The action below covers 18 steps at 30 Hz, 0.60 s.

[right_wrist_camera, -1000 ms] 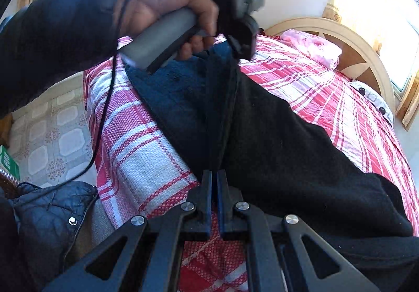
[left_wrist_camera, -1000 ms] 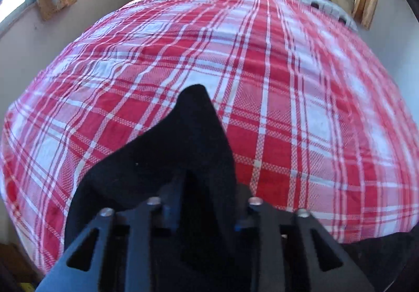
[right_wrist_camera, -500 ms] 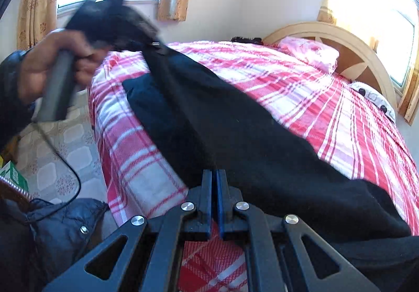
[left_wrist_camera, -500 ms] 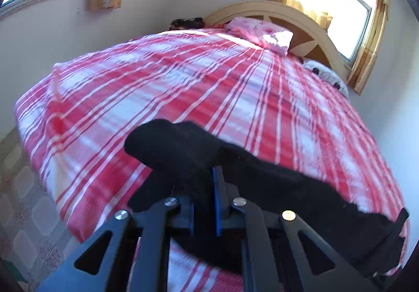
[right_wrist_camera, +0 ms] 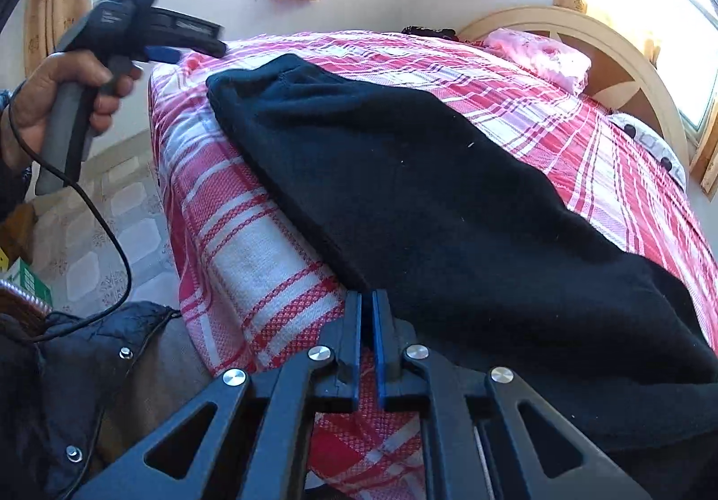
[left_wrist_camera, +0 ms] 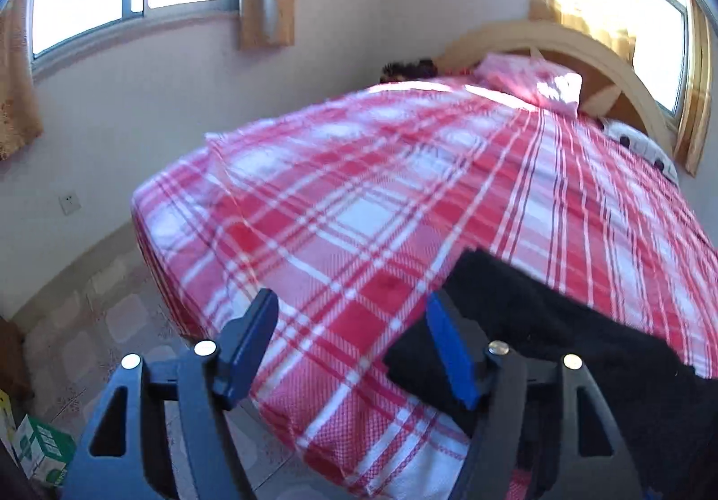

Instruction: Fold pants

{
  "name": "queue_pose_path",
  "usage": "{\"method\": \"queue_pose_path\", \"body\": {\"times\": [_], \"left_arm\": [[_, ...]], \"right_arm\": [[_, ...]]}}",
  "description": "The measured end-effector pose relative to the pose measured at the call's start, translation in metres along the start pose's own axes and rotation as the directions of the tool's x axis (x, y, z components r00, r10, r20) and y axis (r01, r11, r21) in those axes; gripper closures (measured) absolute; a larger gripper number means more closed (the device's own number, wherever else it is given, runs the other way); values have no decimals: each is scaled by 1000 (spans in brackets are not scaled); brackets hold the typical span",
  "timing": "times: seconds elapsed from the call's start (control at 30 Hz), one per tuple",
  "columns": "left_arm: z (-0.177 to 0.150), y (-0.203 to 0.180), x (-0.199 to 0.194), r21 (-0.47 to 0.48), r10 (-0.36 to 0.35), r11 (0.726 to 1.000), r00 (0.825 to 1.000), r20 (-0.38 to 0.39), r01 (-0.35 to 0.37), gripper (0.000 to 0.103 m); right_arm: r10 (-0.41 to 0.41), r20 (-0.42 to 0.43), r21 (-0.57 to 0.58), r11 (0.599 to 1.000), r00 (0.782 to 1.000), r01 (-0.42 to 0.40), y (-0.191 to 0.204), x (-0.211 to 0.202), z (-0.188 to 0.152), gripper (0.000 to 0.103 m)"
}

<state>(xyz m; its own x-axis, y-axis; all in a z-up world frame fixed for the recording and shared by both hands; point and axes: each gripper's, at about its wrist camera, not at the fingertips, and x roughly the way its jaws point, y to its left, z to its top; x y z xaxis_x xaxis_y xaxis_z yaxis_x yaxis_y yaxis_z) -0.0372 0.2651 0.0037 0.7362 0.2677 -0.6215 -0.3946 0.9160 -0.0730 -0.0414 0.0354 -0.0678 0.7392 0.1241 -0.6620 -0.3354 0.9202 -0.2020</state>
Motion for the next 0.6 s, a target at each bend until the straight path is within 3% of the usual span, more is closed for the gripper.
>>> {"method": "queue_pose_path", "body": {"times": [0.07,0.13,0.17,0.23,0.27,0.33,0.4,0.43,0.5,0.6], "left_arm": [[3,-14,-10,25,-67,997,998,20,67,32],[-2,-30,-12,74,-136,988,991,9,135,32],[-7,-42,-9,103,-157,982,988,3,156,32],[-20,-61,2,144,-148,978,988,-30,151,32],[-26,-67,9,153,-145,976,988,-54,152,32],[-40,-70,21,158,-132,977,987,-92,146,32],[-53,-70,31,171,-91,979,988,-124,111,32],[-56,-70,31,186,-73,978,992,-106,92,32],[-58,-74,29,216,-49,974,995,-85,67,31],[-57,-77,30,215,-32,975,996,-82,49,29]], "right_arm": [[41,-7,48,998,999,-40,-6,-2,4,95],[157,24,124,979,987,-159,-23,-12,14,94],[235,75,189,951,969,-245,-40,-22,22,94],[285,171,296,898,943,-325,-73,-35,34,89],[280,212,344,875,936,-340,-92,-39,39,83],[240,257,411,850,936,-330,-121,-40,44,42],[165,284,461,840,945,-285,-151,-32,47,39],[165,271,473,835,948,-280,-162,-24,50,39],[207,228,465,835,951,-293,-175,-5,60,39],[239,150,401,872,959,-280,-172,20,72,39]]}}
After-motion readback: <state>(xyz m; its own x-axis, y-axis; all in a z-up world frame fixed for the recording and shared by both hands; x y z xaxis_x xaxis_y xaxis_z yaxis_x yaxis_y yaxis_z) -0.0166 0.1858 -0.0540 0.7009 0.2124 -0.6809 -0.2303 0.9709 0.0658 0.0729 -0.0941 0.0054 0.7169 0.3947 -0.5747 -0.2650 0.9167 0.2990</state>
